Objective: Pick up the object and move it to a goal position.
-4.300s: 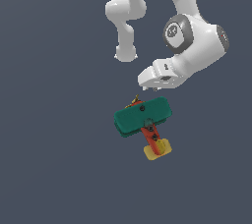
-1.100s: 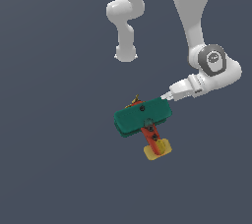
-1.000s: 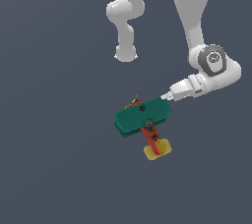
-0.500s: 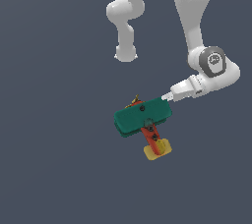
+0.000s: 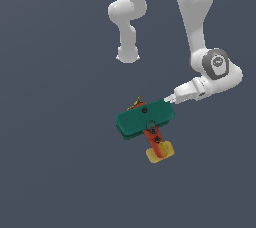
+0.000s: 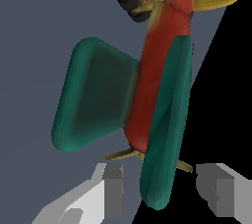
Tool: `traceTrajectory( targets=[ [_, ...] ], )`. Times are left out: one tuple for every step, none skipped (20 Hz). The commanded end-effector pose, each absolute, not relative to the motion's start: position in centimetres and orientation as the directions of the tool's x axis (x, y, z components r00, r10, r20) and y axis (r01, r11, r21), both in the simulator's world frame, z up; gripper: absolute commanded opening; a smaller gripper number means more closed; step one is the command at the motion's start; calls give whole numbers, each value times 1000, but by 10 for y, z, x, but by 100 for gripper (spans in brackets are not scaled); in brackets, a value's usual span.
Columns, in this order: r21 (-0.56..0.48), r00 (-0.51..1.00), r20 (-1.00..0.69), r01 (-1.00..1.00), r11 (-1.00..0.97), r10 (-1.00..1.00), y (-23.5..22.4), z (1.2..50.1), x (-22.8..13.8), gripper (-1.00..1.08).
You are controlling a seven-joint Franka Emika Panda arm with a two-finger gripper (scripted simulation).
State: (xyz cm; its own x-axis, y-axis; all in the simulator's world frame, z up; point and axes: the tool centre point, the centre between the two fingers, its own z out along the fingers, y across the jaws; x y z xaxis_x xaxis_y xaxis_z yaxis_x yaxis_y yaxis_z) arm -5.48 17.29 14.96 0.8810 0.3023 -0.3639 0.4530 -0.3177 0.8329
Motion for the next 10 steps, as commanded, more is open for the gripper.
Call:
traceTrajectory(
  targets=[
    [837, 881, -365, 452, -310, 300, 170, 149, -53, 28],
    [838, 881, -367, 452, -306, 298, 168, 149, -52, 28],
    [839, 881, -368, 452, -303, 296, 166, 149, -51, 28],
    [840, 881, -370, 453, -299, 295, 165, 149, -50, 28],
    [841, 881, -371, 453, -296, 294, 164, 149, -49, 28],
    [843, 881, -371, 452, -292, 294, 163, 149, -49, 28],
    [844, 881, -370, 452, -288, 295, 164, 149, -49, 28],
    [846, 881, -370, 451, -284, 297, 165, 149, -48, 28],
    [848, 880, -369, 450, -279, 299, 166, 149, -48, 28],
    [851, 880, -367, 449, -274, 302, 168, 149, -48, 28]
  ],
)
